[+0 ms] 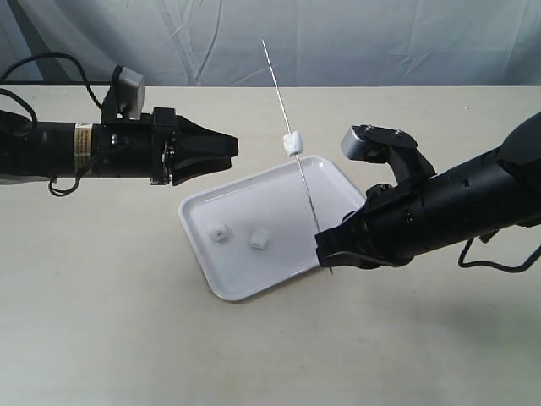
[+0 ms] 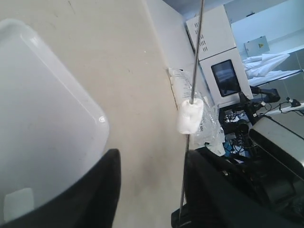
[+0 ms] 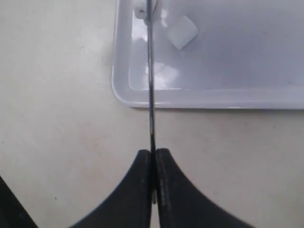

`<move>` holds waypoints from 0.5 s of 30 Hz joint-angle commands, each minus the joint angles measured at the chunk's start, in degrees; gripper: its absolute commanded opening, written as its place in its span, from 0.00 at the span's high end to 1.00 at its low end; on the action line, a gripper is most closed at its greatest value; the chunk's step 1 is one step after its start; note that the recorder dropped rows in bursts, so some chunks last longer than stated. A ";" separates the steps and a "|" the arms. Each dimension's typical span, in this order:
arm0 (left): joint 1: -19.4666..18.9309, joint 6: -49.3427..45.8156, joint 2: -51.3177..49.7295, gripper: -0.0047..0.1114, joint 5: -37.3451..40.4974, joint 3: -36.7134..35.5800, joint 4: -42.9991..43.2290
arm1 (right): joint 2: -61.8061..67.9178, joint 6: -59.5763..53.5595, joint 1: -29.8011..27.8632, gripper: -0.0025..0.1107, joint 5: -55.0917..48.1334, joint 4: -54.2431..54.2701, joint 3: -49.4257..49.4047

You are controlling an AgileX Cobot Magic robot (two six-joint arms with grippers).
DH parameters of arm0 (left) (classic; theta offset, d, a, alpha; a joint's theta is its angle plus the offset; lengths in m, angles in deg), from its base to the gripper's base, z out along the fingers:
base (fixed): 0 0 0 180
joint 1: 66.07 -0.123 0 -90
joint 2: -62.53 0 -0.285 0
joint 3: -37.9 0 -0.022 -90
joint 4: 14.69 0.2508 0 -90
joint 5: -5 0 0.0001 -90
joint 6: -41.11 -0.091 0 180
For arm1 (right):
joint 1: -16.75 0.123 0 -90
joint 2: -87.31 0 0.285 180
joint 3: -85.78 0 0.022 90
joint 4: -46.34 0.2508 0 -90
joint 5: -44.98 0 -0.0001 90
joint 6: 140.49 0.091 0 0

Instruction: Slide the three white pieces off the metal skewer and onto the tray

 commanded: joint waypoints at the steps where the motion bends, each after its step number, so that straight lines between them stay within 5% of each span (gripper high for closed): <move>1: 2.23 0.21 0.54 0.60 -0.65 0.19 -2.16 | 0.86 -3.90 -0.27 0.98 -1.11 4.69 0.29; 15: 5.71 -0.59 0.54 0.60 -0.65 0.19 -6.79 | 1.91 -9.84 -0.27 0.98 -7.61 10.14 0.29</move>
